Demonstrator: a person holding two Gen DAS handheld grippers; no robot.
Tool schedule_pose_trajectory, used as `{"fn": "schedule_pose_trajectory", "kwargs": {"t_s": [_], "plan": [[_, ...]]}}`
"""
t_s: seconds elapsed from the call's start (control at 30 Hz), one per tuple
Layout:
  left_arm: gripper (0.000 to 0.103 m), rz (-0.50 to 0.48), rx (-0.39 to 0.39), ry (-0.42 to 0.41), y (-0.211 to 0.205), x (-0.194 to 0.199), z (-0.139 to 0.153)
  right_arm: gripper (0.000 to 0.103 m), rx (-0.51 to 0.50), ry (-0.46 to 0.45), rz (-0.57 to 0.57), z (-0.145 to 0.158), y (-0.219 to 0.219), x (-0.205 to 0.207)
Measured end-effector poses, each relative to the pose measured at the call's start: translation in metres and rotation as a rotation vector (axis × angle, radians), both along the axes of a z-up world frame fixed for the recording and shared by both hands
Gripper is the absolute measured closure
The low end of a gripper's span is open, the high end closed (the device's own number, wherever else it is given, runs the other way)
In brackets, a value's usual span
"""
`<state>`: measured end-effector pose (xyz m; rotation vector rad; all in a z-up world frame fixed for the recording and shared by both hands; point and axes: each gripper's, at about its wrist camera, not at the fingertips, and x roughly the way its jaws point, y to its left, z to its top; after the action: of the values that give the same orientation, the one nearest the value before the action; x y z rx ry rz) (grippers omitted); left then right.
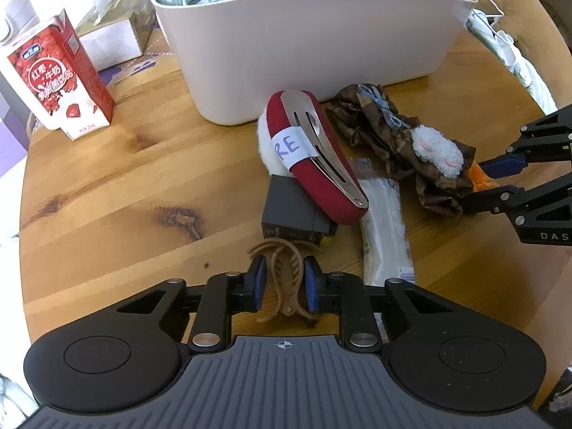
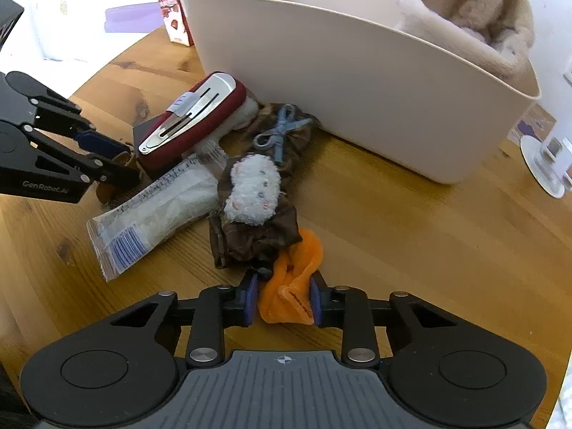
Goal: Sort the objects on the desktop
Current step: 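Lift the orange cloth and claw clip and carry them over the basket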
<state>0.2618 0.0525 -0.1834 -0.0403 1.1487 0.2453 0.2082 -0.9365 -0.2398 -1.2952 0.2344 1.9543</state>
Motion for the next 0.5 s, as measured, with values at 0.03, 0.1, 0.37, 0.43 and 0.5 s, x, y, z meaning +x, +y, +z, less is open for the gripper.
{"fn": "schedule_pose_trajectory", "kwargs": {"t_s": [0.03, 0.1, 0.37, 0.43, 0.5], "plan": [[0.083, 0.003, -0.006, 0.0, 0.0, -0.001, 0.0, 0.077, 0.0, 0.0, -0.001, 0.001, -0.001, 0.003], [0.083, 0.008, -0.008, 0.003, -0.001, -0.004, 0.0, 0.077, -0.005, 0.004, -0.007, 0.001, -0.003, 0.006], [0.083, 0.021, -0.015, 0.004, -0.006, -0.015, -0.003, 0.057, -0.013, 0.034, -0.034, -0.001, -0.012, 0.015], [0.083, 0.026, -0.019, 0.003, -0.005, -0.017, -0.003, 0.061, -0.007, 0.036, -0.036, -0.001, -0.015, 0.018], [0.083, 0.029, -0.022, 0.005, -0.006, -0.02, -0.003, 0.079, 0.002, 0.034, -0.038, -0.002, -0.017, 0.019]]}}
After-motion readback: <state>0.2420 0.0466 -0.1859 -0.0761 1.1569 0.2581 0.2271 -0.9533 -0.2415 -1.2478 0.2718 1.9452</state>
